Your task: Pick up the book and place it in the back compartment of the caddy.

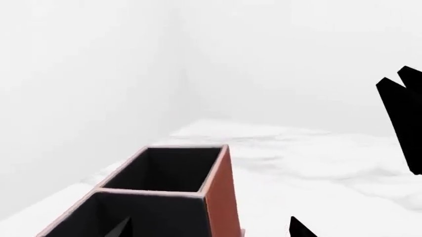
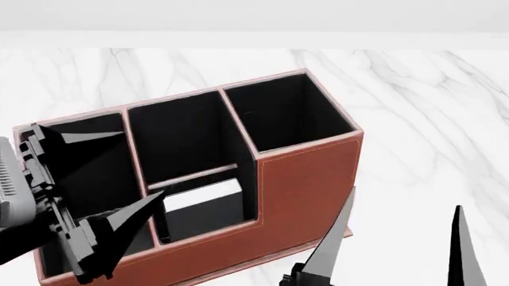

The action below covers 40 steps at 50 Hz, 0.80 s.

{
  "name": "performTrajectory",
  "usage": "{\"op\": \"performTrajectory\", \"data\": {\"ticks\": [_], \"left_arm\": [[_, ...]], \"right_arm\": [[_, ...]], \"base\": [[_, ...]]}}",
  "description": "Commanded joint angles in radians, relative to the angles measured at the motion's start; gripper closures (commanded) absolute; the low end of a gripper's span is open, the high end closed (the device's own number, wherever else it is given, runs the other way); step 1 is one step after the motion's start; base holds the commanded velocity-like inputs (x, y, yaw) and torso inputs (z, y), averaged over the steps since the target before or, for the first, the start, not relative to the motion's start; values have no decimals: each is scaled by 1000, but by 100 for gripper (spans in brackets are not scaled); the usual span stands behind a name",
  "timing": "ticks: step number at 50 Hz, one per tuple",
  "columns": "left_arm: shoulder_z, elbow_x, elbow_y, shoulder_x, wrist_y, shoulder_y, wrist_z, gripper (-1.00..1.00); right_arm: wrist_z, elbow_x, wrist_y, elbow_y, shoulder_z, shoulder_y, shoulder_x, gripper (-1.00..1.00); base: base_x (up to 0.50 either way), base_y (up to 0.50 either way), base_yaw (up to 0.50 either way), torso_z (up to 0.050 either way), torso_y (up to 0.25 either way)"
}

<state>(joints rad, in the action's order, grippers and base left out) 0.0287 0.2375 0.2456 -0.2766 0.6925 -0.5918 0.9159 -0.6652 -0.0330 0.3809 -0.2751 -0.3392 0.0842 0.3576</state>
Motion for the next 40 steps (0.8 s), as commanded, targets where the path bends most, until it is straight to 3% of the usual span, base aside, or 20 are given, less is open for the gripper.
{"op": "performTrajectory", "data": {"ticks": [1, 16, 26, 40], "left_arm": [[31, 24, 272, -29, 103, 63, -40, -100], [110, 102, 534, -58, 246, 47, -67, -100], [89, 126, 629, -73, 357, -36, -101, -100], [33, 43, 670, -94, 188, 34, -136, -100]], "right_arm": [[10, 20, -139, -170, 29, 44, 15, -100], [8, 9, -290, -310, 56, 86, 31, -100], [20, -11, -428, -458, 62, 133, 36, -100], [-13, -73, -347, -483, 56, 98, 42, -100]], "base": [[0, 0, 0, 0, 0], [0, 0, 0, 0, 0], [0, 0, 0, 0, 0], [0, 0, 0, 0, 0]]}}
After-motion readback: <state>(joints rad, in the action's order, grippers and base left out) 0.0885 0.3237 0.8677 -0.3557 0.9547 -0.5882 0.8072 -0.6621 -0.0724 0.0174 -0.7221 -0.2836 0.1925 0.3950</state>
